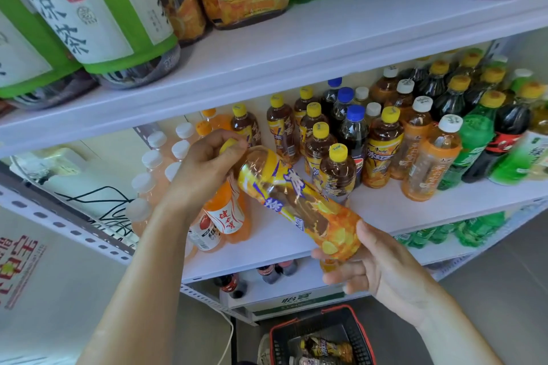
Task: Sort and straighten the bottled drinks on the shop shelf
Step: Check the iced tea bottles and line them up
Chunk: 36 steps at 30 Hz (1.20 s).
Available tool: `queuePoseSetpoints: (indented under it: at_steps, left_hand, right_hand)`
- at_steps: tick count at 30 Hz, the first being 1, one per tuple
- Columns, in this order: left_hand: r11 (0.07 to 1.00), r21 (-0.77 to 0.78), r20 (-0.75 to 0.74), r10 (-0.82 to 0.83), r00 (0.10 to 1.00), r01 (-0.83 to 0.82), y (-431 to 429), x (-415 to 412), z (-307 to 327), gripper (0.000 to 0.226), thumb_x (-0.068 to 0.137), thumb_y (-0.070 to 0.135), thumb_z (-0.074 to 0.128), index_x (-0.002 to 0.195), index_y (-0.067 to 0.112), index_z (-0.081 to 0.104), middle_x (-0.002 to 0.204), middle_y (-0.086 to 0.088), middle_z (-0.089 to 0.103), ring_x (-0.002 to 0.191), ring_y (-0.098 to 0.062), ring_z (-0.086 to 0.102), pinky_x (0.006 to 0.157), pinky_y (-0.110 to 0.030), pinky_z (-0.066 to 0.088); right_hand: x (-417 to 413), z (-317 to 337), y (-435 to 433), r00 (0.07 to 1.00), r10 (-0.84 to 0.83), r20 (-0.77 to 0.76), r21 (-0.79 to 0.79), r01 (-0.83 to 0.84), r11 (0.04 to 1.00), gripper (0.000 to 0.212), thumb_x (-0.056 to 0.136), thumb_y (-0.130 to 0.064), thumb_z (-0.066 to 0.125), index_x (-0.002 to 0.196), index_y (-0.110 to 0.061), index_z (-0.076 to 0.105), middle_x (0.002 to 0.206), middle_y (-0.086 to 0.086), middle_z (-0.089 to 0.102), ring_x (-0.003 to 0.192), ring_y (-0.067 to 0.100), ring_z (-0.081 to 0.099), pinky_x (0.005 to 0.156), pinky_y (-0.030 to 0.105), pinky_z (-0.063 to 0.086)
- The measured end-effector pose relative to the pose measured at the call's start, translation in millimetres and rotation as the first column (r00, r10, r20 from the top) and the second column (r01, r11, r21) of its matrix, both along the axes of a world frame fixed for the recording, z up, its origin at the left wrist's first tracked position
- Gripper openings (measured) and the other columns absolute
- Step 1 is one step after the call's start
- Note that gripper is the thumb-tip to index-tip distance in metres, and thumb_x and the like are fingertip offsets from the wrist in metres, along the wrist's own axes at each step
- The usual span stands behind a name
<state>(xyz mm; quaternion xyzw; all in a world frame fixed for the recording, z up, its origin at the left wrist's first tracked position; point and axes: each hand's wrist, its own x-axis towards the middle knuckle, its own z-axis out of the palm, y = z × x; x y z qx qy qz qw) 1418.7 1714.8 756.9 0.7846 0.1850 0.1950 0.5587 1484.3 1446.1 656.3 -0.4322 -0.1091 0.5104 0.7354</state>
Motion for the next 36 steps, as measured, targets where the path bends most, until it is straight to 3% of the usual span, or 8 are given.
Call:
queuePoseSetpoints:
  at_steps: [5, 11, 13, 15, 20, 28, 33, 36]
  left_hand:
    - [0.977, -0.166, 0.097, -0.120, 0.988, 0.134, 0, -7, 2, 0.018, 0.085, 0.022, 0.060, 0.099, 0.012, 0.065, 0.054, 0.007, 0.044, 0.047, -0.006, 0.034, 0.044, -0.014, 0.028]
    - [1.000, -0.005, 0.146, -0.011, 0.989, 0.012, -13, -4, 1, 0.018, 0.087, 0.036, 0.061, 0.081, 0.020, 0.065, 0.054, 0.008, 0.052, 0.046, -0.003, 0.041, 0.046, -0.015, 0.034]
    - [0.996, 0.067, 0.110, 0.052, 0.993, -0.060, -14, -3, 0, 0.027, 0.084, 0.047, 0.064, 0.077, 0.021, 0.066, 0.062, -0.012, 0.056, 0.056, -0.017, 0.049, 0.054, -0.027, 0.037]
    - [0.982, 0.136, 0.083, 0.125, 0.989, -0.135, -13, -2, -3, 0.039, 0.081, 0.056, 0.063, 0.078, 0.017, 0.063, 0.069, -0.025, 0.058, 0.062, -0.028, 0.054, 0.057, -0.039, 0.042]
    - [0.949, 0.176, 0.089, 0.249, 0.964, -0.261, -11, 0, -1, 0.042, 0.083, 0.053, 0.064, 0.071, 0.013, 0.063, 0.061, -0.013, 0.050, 0.058, -0.013, 0.045, 0.057, -0.030, 0.035]
    - [0.996, -0.019, 0.056, 0.094, 0.994, -0.093, -8, -7, 4, 0.018, 0.089, 0.031, 0.067, 0.086, 0.014, 0.069, 0.058, 0.013, 0.062, 0.047, 0.002, 0.050, 0.046, -0.008, 0.037]
    - [0.994, 0.080, -0.009, 0.075, 0.997, -0.074, -8, -8, 5, 0.027, 0.078, 0.043, 0.070, 0.084, 0.016, 0.069, 0.068, 0.002, 0.070, 0.058, -0.003, 0.059, 0.052, -0.013, 0.044]
    - [0.972, 0.231, -0.035, 0.060, 0.998, -0.050, -11, -6, -1, 0.010, 0.088, 0.032, 0.070, 0.084, 0.023, 0.067, 0.070, 0.005, 0.071, 0.060, -0.001, 0.060, 0.056, -0.013, 0.044]
  right_hand:
    - [3, -6, 0, 0.991, 0.077, -0.112, -0.095, -0.088, 0.992, 0.081, 0.070, -0.078, 0.044, 0.097, -0.009, 0.077, 0.080, 0.030, 0.070, 0.054, 0.030, 0.069, 0.041, 0.025, 0.052]
    - [10, 1, 17, 0.987, -0.082, -0.136, -0.069, 0.073, 0.995, 0.058, 0.097, -0.049, 0.039, 0.133, -0.008, 0.057, 0.130, 0.028, 0.059, 0.079, 0.021, 0.074, 0.061, 0.024, 0.057]
    - [8, 1, 20, 0.992, -0.088, -0.092, -0.014, 0.087, 0.996, 0.045, 0.095, -0.030, 0.055, 0.137, -0.015, 0.052, 0.133, 0.027, 0.057, 0.084, 0.025, 0.074, 0.066, 0.024, 0.057]
    - [1, -1, 14, 0.993, -0.092, -0.076, 0.054, 0.096, 0.994, 0.059, 0.075, -0.018, 0.076, 0.131, -0.024, 0.057, 0.119, 0.024, 0.065, 0.096, 0.041, 0.068, 0.068, 0.032, 0.059]
    - [-4, -5, 8, 0.989, -0.144, -0.045, 0.054, 0.146, 0.988, 0.045, 0.084, -0.007, 0.068, 0.127, -0.018, 0.060, 0.103, 0.024, 0.068, 0.086, 0.041, 0.070, 0.066, 0.030, 0.059]
    - [-5, -9, 10, 0.991, -0.133, -0.023, 0.021, 0.134, 0.991, 0.066, 0.051, -0.042, 0.095, 0.108, -0.018, 0.071, 0.096, 0.024, 0.071, 0.075, 0.035, 0.072, 0.058, 0.026, 0.059]
    - [-5, -16, 13, 0.993, -0.106, -0.047, 0.021, 0.107, 0.994, 0.045, 0.078, -0.023, 0.075, 0.121, -0.021, 0.063, 0.110, 0.022, 0.071, 0.096, 0.044, 0.069, 0.069, 0.030, 0.060]
    - [-3, -23, 20, 0.981, -0.147, 0.130, -0.164, 0.167, 0.972, 0.045, 0.089, -0.017, 0.064, 0.130, -0.031, 0.051, 0.108, 0.011, 0.074, 0.097, 0.035, 0.071, 0.072, 0.033, 0.060]
